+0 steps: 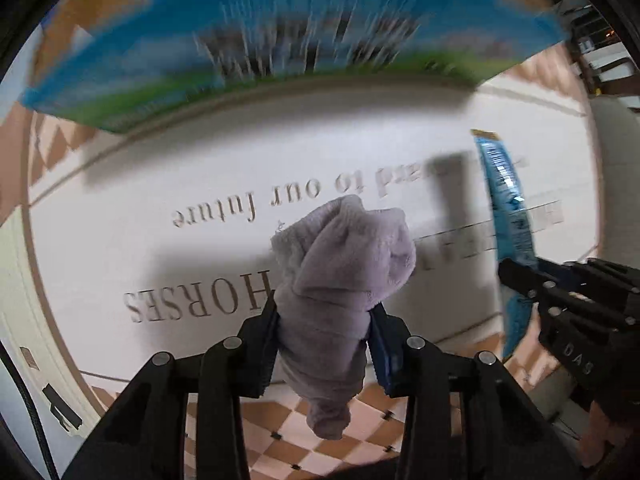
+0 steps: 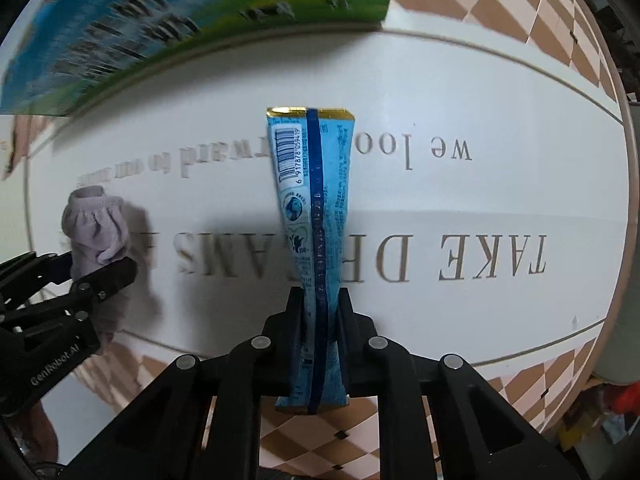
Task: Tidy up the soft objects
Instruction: 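Carry the sock and stick pack into the box and release them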
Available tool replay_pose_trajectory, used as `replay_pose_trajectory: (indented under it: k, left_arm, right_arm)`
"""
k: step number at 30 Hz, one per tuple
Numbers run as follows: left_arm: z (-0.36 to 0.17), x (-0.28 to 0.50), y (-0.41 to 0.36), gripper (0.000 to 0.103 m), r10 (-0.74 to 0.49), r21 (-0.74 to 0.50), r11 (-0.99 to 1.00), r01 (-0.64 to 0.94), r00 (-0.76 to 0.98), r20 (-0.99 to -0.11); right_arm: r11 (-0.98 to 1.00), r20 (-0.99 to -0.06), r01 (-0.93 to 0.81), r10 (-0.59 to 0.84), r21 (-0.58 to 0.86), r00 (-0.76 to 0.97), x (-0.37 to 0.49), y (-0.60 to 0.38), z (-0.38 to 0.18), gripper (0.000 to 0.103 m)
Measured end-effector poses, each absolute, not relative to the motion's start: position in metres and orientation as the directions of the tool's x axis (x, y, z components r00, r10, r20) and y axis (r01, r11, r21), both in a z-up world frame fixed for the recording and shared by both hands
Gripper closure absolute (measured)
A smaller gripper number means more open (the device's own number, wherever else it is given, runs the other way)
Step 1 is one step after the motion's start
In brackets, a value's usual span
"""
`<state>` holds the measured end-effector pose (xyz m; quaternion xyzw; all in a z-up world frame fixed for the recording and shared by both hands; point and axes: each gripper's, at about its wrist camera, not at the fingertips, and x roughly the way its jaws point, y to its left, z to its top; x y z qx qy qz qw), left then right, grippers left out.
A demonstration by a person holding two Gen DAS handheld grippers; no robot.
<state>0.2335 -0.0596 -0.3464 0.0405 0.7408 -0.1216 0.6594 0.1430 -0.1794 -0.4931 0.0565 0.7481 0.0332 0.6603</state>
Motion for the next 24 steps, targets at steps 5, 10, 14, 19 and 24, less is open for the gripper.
replay_pose_trajectory:
  k: [5, 10, 14, 19, 24]
  left_arm:
    - [-0.257, 0.254, -0.048, 0.067, -0.199, -0.192, 0.963, 0.192, 0.021, -0.98]
    - [-0.206, 0.316, -0.035, 0.066, -0.22, -0.197, 0.962, 0.188, 0.106, -0.97]
    - [-0.206, 0.373, -0.022, 0.066, -0.143, -0.118, 0.98, 0.158, 0.153, -0.978]
    - [-0.247, 0.427, -0.009, 0.066, -0.079, -0.067, 0.989, 0.129, 0.086, -0.993]
    - [-0.287, 0.457, -0.004, 0.066, -0.059, -0.063, 0.991, 0.119, -0.039, -0.998]
  right_arm:
    - [0.978, -0.978, -0.012, 0.21, 0.21, 0.003, 0.147, -0.171, -0.416, 0.087]
    - [0.963, -0.948, -0.036, 0.271, 0.268, 0.169, 0.18, -0.175, -0.326, 0.087]
    - [0.965, -0.93, -0.014, 0.257, 0.263, 0.261, 0.234, -0.195, -0.291, 0.087]
    - [0.974, -0.947, 0.085, 0.18, 0.209, 0.265, 0.31, -0.199, -0.312, 0.087]
    - [0.968, -0.974, 0.185, 0.138, 0.171, 0.181, 0.373, -0.205, -0.357, 0.087]
